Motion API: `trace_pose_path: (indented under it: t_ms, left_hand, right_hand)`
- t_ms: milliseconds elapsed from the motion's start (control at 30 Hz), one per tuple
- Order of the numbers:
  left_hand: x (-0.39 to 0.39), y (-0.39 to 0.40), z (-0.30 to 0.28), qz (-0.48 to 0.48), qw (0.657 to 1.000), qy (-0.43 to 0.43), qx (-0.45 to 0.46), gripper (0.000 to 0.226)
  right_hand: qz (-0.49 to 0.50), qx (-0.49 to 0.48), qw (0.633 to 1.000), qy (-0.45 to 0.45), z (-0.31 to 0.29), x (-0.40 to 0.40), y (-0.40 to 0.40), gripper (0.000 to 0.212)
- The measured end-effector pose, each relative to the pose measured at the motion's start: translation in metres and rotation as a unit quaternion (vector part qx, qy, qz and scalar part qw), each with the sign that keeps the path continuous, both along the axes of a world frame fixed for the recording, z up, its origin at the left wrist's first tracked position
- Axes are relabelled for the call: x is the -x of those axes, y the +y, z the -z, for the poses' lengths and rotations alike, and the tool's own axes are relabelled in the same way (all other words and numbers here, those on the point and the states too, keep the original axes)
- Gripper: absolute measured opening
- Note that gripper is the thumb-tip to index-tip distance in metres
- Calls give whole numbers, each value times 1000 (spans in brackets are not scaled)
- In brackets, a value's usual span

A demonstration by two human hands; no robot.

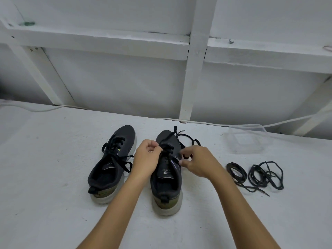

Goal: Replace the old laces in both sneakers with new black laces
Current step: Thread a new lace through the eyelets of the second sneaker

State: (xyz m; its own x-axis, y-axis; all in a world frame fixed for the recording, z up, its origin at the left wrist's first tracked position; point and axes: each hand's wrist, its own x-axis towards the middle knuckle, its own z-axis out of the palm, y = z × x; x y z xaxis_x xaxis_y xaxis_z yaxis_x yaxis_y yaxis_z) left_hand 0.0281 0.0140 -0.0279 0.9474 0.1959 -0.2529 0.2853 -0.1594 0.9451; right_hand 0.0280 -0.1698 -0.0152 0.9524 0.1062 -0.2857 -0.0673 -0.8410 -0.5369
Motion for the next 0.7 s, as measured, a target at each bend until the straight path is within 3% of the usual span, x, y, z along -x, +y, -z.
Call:
trace_pose_path:
  t_ms: [133, 333, 400, 533, 600, 700]
  left_hand:
    - [1, 0, 1, 9, 1000, -14, 0, 28]
    - [-1, 3, 1, 46, 997, -13, -62, 27]
    - [-1, 4, 1, 64, 990, -28, -123, 24]
    - [0, 5, -1, 151, 922, -161, -319, 33]
    - [0, 0, -5, 207, 892, -184, -357, 41]
    - [-6, -8, -14, 214, 872, -203, -391, 27]
  right_hand:
    - [20, -35, 994, -104, 10, 2, 10, 24]
    - [-28, -37, 996, -77, 11, 1, 9, 13]
    - [-32, -45, 997, -61, 9, 3, 7, 7]
    - [18, -163, 985, -61, -4, 3, 2, 14]
    - [32, -214, 973, -74, -18, 3, 1, 17]
    - [27, -250, 963, -94, -35, 2, 2, 15]
